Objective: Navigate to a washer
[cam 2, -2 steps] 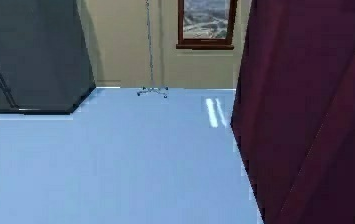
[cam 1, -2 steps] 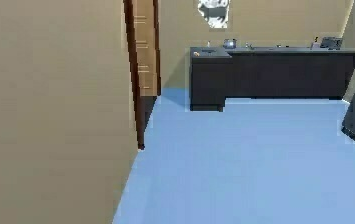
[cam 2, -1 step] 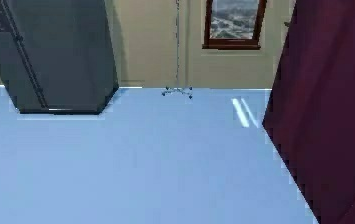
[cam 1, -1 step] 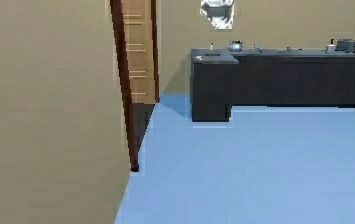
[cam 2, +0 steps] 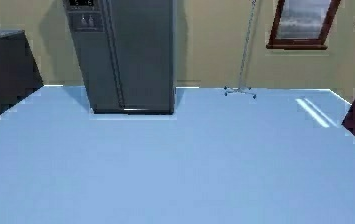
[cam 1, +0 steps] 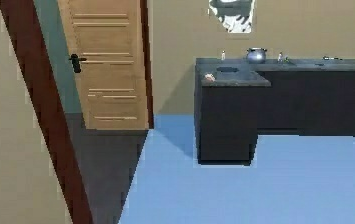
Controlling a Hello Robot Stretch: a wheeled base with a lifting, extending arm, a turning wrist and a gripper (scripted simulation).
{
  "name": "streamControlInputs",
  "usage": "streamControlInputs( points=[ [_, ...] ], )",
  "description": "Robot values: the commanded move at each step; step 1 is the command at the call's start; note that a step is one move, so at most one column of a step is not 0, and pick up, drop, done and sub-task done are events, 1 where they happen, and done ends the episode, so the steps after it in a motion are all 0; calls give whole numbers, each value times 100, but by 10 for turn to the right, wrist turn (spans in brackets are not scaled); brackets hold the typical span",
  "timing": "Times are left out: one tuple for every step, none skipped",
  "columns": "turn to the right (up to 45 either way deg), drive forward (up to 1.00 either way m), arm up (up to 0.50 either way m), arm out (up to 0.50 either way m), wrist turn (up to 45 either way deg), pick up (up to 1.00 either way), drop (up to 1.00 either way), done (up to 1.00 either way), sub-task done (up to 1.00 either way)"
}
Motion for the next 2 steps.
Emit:
streamControlInputs(
  points=[
    [-30, 0, 0, 0, 0, 0, 0, 0, 0],
    [0, 90, 0, 0, 0, 0, 0, 0, 0]
  ],
)
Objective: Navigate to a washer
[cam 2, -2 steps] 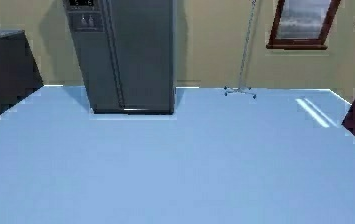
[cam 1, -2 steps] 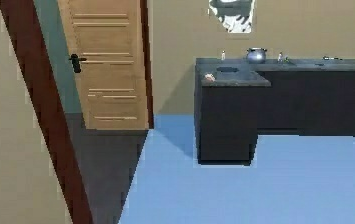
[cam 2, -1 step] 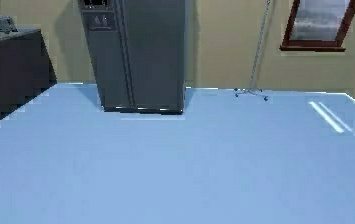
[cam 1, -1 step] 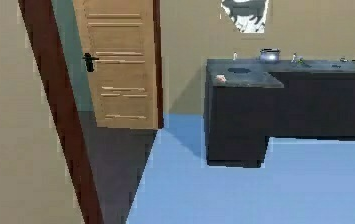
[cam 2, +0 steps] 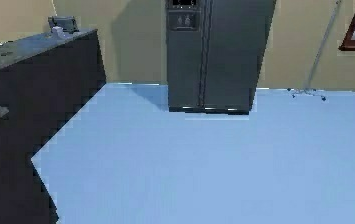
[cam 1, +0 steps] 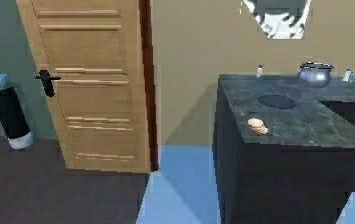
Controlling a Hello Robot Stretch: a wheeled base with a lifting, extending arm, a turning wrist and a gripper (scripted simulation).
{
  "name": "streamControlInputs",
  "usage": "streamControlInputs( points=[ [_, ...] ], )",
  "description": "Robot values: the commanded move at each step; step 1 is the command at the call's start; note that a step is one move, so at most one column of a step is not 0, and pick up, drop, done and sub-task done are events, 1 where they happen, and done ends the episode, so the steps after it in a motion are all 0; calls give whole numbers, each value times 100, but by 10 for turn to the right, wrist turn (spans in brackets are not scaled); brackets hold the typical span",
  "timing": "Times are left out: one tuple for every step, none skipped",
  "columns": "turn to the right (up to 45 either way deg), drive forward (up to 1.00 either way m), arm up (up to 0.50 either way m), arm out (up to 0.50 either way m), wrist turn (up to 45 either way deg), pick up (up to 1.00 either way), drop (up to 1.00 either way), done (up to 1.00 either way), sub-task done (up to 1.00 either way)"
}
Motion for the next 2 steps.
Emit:
streamControlInputs(
  points=[
    [-330, 0, 0, 0, 0, 0, 0, 0, 0],
    [0, 60, 0, 0, 0, 0, 0, 0, 0]
  ],
)
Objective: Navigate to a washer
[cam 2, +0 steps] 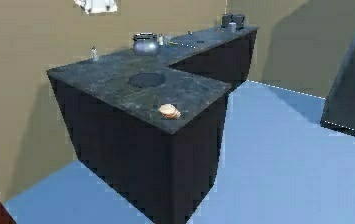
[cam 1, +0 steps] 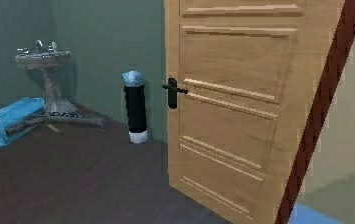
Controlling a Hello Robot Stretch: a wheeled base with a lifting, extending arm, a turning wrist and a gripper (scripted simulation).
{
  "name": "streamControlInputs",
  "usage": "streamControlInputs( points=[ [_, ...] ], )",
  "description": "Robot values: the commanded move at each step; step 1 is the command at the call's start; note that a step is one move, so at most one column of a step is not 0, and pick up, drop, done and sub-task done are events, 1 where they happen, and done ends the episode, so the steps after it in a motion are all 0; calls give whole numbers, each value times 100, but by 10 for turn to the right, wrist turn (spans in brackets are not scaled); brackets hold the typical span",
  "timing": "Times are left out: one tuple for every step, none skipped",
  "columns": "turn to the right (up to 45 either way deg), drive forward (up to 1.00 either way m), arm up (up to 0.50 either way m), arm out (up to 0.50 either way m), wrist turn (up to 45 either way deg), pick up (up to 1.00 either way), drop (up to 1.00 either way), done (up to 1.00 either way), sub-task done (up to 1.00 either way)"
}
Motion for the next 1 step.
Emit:
streamControlInputs(
  points=[
    [-450, 0, 0, 0, 0, 0, 0, 0, 0]
  ],
)
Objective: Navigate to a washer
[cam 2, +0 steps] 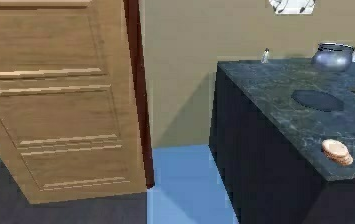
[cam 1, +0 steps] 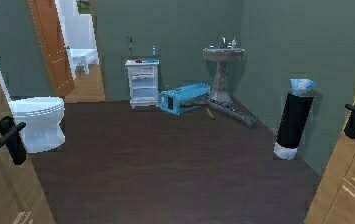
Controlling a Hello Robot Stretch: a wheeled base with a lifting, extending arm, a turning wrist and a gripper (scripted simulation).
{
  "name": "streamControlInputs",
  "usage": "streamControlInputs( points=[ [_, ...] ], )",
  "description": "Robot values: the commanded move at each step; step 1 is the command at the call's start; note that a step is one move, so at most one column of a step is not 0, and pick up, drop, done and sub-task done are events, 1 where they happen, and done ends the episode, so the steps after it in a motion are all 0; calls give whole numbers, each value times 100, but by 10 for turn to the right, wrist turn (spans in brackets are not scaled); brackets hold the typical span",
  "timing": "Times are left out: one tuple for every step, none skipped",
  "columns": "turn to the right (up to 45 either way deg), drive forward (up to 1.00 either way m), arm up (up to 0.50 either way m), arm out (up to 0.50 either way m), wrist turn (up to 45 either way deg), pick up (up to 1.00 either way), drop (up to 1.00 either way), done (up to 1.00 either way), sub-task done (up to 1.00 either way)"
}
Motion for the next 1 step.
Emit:
streamControlInputs(
  points=[
    [-120, 0, 0, 0, 0, 0, 0, 0, 0]
  ],
)
